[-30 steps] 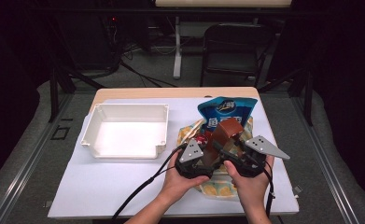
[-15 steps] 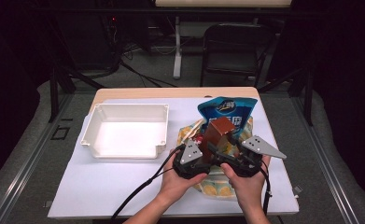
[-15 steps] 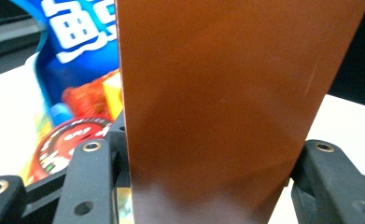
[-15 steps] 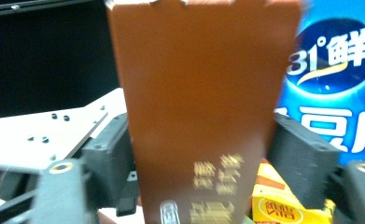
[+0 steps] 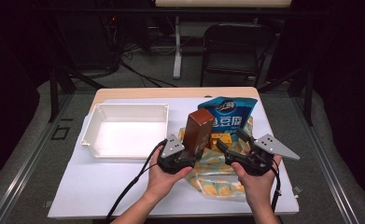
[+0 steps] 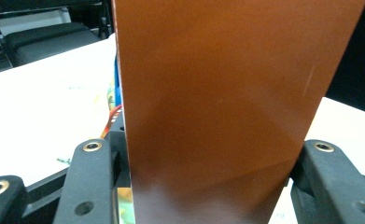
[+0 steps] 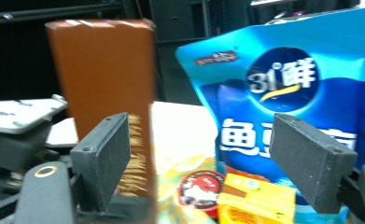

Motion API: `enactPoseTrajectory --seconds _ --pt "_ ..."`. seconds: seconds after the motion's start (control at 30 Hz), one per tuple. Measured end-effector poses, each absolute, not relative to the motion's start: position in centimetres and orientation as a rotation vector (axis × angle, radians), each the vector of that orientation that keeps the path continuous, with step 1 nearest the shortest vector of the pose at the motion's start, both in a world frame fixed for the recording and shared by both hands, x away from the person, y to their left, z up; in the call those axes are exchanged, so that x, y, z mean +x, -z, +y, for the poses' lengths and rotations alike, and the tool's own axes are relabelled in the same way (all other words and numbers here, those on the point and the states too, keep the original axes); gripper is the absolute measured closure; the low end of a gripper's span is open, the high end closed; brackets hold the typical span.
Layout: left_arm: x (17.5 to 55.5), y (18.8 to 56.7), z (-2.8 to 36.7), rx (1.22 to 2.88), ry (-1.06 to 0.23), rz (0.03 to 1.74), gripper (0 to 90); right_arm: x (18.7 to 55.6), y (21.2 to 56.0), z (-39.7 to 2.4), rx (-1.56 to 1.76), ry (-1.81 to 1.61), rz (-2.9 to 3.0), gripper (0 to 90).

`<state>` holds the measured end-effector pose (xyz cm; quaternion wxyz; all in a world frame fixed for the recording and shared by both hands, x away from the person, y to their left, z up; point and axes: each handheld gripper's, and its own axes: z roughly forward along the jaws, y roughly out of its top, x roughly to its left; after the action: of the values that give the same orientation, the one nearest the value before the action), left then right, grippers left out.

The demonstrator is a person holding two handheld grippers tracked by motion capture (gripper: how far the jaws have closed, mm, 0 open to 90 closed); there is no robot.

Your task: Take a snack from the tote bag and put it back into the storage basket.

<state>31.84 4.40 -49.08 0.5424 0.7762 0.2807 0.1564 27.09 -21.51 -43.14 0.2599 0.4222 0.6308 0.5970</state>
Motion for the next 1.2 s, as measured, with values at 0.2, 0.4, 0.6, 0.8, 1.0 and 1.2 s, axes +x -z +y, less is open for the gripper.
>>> enactPoseTrajectory --seconds 0.2,0.4,0.6,0.8,1.0,1.2 --pt "31.9 48.6 6.5 1.826 -0.367 0.682 44.5 27.6 44.0 -22.2 1.152 -1.546 1.694 21.3" --pt "31.9 48.0 8.8 1.824 -0.402 0.697 44.5 28.1 44.7 -22.9 1.167 -1.517 1.693 20.5" --pt "31.7 47.9 11.0 1.795 -0.42 0.721 44.5 28.4 45.3 -23.3 1.171 -1.501 1.709 18.3" --pt "32.0 48.4 13.3 1.786 -0.424 0.767 44.5 28.7 45.8 -23.5 1.185 -1.473 1.706 18.7" --pt "32.7 48.4 15.1 1.775 -0.456 0.808 44.5 29.1 46.4 -23.9 1.201 -1.452 1.705 19.4" --pt "33.4 48.2 17.1 1.766 -0.471 0.843 44.4 29.3 46.8 -24.2 1.211 -1.442 1.707 20.1"
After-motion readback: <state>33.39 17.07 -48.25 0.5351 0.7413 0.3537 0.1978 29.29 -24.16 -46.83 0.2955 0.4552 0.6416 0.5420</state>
